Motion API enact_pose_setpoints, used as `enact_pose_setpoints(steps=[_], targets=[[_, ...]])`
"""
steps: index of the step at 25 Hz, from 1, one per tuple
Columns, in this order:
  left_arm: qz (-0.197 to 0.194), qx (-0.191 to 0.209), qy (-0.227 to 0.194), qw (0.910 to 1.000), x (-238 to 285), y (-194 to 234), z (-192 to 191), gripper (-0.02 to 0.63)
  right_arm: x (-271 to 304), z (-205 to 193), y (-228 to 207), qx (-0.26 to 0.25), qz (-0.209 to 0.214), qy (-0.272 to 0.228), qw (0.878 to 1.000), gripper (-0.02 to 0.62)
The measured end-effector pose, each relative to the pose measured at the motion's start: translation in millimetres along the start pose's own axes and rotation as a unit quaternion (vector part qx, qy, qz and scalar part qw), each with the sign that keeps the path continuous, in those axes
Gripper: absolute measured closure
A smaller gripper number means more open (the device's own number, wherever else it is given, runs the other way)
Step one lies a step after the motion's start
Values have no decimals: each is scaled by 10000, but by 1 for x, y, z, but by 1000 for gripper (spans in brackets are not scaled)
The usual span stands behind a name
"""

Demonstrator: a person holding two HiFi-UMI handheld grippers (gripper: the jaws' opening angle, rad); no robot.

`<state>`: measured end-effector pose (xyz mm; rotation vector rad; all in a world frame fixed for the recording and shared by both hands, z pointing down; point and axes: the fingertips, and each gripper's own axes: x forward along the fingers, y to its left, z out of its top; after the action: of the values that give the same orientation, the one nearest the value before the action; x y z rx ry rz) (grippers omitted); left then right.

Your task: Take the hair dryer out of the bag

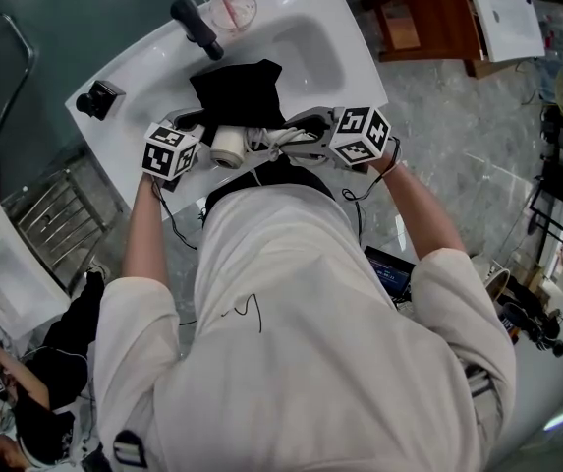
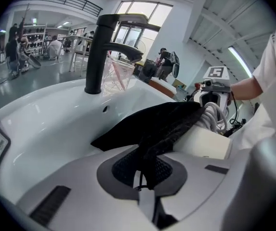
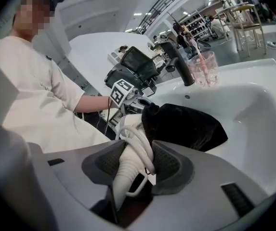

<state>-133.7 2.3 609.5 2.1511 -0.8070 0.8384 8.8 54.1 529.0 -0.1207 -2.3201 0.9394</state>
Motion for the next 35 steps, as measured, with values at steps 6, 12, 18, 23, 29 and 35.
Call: enact_pose_setpoints(steps=[6, 12, 18, 23, 29, 35], targets=[[254, -331, -129, 9990, -2, 16, 8, 550, 0, 2, 1, -140, -167, -16, 9998, 422], [286, -487, -27, 9984, 4, 19, 0, 538, 6, -11, -15, 22, -300, -23, 9995, 422], [516, -922, -82, 9944, 11, 26, -9, 545, 14, -15, -15, -854, -925, 448, 9910, 419], [570, -613, 240, 9962, 20, 25, -17, 557, 17, -20, -24, -976, -1278, 668, 9847, 417], [511, -537, 573, 9956, 35, 17, -30, 584, 21, -18, -27, -663, -1797, 606, 9796, 408], [272, -411, 742, 9960, 45, 11, -37, 588, 21, -17, -28, -514, -2353, 589, 9688, 376]])
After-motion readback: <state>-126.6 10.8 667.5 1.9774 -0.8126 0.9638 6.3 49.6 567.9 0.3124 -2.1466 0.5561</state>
